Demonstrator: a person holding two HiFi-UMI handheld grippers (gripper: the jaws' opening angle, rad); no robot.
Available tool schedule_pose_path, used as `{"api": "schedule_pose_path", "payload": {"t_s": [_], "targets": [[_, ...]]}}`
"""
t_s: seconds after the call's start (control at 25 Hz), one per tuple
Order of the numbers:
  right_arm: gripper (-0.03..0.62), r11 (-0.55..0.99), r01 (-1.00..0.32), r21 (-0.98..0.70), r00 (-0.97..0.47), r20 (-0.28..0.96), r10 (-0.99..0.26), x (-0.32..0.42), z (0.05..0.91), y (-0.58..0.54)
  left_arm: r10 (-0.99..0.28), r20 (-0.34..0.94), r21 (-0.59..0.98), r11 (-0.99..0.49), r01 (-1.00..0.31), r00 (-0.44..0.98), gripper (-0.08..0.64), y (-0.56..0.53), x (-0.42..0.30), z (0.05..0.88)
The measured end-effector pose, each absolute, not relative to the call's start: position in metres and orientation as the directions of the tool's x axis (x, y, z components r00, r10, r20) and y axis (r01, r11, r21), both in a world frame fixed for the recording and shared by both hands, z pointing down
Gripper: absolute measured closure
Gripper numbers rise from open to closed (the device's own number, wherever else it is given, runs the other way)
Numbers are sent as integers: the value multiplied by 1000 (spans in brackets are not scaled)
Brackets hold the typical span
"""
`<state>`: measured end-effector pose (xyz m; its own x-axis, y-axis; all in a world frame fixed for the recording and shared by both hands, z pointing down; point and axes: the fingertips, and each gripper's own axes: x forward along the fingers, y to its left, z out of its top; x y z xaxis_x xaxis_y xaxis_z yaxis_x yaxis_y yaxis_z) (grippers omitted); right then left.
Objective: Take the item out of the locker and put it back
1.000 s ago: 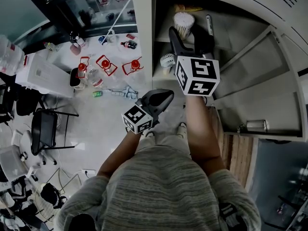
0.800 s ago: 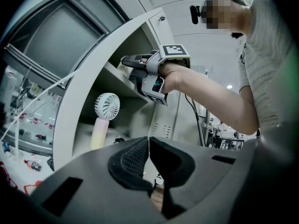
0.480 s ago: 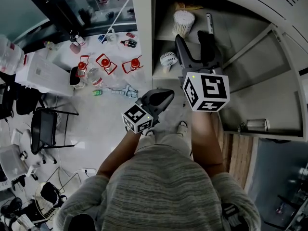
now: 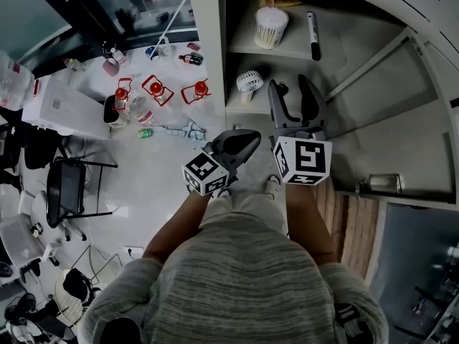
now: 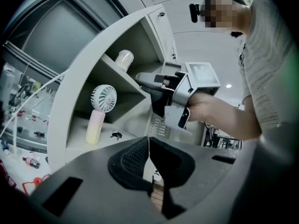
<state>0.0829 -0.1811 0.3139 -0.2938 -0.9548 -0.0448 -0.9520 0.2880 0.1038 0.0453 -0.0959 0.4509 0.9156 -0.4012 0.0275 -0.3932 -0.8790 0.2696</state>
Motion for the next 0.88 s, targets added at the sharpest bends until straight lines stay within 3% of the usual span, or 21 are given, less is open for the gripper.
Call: {"api": "schedule_pose_path", "payload": {"t_s": [0.36,0.56,0.88], "targets": [[345,214,-970,113,-185,226,-956,112,416,-212,-399,50,278,-875,-396,916,551,-92,47,459],[388,211,-971,116,-170,291,-942,118,436,-231,-406,58,283,-869,-405,912,551,-92,46,463],[393,236,-965,117,-175,384,-906,112,465,-244,-407,61,289,-866,-407,911,551,-94,47,466]]}}
